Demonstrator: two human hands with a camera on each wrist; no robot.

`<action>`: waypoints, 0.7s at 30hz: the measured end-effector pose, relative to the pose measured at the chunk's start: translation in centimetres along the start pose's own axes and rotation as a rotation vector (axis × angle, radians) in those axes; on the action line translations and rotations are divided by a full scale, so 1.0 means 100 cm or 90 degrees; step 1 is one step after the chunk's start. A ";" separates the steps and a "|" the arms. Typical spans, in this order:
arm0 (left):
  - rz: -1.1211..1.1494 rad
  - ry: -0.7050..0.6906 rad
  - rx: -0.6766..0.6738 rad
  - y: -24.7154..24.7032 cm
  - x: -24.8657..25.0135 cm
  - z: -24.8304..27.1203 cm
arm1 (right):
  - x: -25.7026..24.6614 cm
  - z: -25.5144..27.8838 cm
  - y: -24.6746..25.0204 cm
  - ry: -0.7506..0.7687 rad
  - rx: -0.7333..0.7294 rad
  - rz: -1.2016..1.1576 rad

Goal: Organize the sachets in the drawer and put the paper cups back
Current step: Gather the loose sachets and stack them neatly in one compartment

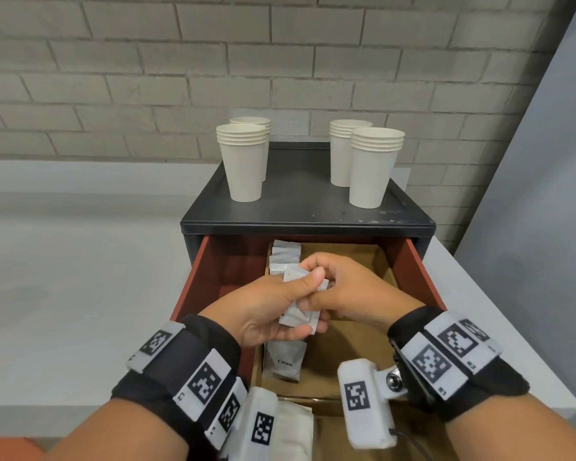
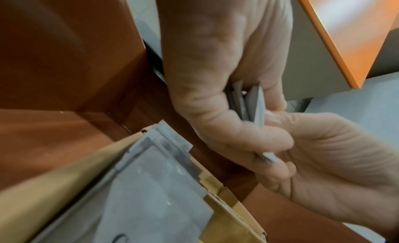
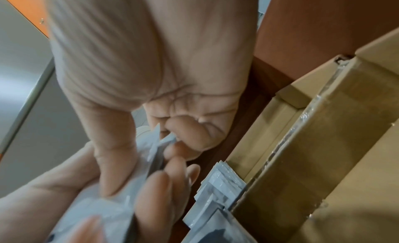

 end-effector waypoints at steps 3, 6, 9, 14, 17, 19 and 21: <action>0.011 -0.004 0.059 0.009 0.001 0.001 | 0.002 0.002 0.010 -0.020 0.073 0.016; 0.023 -0.017 0.137 0.022 0.001 0.003 | 0.009 0.003 0.016 -0.055 0.127 -0.013; 0.008 -0.043 0.137 0.021 0.006 0.001 | 0.015 0.003 0.004 -0.081 0.107 -0.199; -0.126 -0.068 -0.021 -0.007 0.014 -0.004 | 0.016 0.007 -0.009 -0.123 0.092 -0.283; -0.144 -0.037 -0.041 -0.008 0.007 -0.007 | 0.012 0.007 -0.011 -0.118 0.077 -0.240; -0.103 -0.030 -0.064 -0.012 0.007 -0.006 | 0.010 0.010 -0.007 -0.112 0.094 -0.235; -0.058 -0.043 -0.057 -0.011 0.013 -0.002 | 0.009 0.011 0.000 -0.116 0.116 -0.214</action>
Point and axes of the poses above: each hand's wrist, its own z-axis away from the middle knuckle, its own y-axis out of the back of the hand, x = y × z, the point moved 10 cm from there along -z, towards the middle knuckle, and after that the axes turned 15 degrees about -x, right-handed, at the moved point
